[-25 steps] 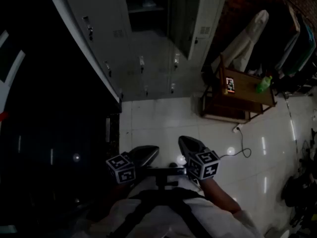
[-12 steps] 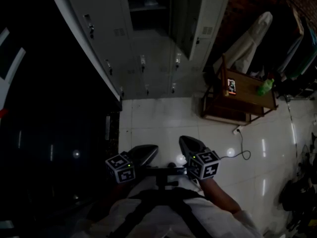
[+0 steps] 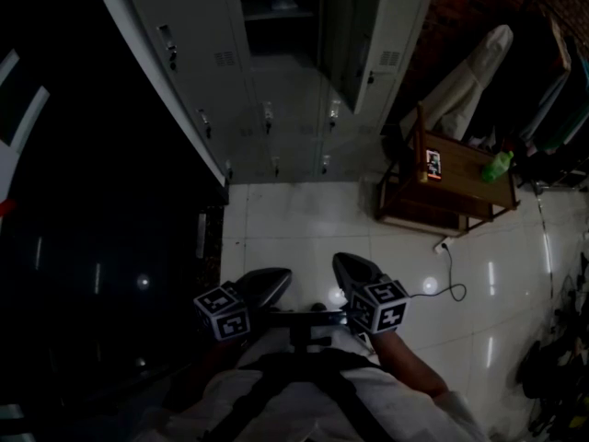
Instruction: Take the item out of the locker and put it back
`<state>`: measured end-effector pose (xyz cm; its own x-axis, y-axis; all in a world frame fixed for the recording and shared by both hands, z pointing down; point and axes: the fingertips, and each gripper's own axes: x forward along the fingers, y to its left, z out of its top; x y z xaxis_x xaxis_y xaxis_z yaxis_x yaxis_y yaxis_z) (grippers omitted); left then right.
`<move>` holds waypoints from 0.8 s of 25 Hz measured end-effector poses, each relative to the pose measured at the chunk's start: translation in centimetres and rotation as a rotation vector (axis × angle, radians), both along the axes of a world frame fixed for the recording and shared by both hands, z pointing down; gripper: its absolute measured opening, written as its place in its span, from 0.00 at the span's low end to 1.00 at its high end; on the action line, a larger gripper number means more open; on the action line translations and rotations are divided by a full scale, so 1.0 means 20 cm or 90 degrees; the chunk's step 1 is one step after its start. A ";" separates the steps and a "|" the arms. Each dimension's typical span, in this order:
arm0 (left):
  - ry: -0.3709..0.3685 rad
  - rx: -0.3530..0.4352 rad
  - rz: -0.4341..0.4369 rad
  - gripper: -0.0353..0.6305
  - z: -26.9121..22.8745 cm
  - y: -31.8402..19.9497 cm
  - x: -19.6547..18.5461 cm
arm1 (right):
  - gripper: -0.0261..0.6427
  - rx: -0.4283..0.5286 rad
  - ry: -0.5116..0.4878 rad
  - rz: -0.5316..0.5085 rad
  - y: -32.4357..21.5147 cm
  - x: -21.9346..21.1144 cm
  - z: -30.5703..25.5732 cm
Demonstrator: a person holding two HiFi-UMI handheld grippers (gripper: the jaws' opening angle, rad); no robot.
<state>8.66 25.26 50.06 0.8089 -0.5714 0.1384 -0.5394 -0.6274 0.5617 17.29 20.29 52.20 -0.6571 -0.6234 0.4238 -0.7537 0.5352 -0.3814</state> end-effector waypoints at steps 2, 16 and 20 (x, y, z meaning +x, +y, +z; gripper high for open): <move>0.001 -0.004 -0.003 0.05 0.00 -0.01 0.00 | 0.08 -0.005 0.001 -0.001 -0.01 0.01 0.00; 0.005 0.018 -0.060 0.05 -0.02 -0.21 0.02 | 0.08 -0.007 0.016 -0.030 -0.13 0.11 0.04; -0.013 0.040 -0.096 0.05 -0.09 -0.31 -0.03 | 0.08 0.020 0.038 -0.027 -0.25 0.13 0.02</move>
<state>8.03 19.09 48.20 0.7105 -0.6944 0.1139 -0.6412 -0.5723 0.5113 19.88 15.22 52.69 -0.6579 -0.6085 0.4438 -0.7505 0.5786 -0.3192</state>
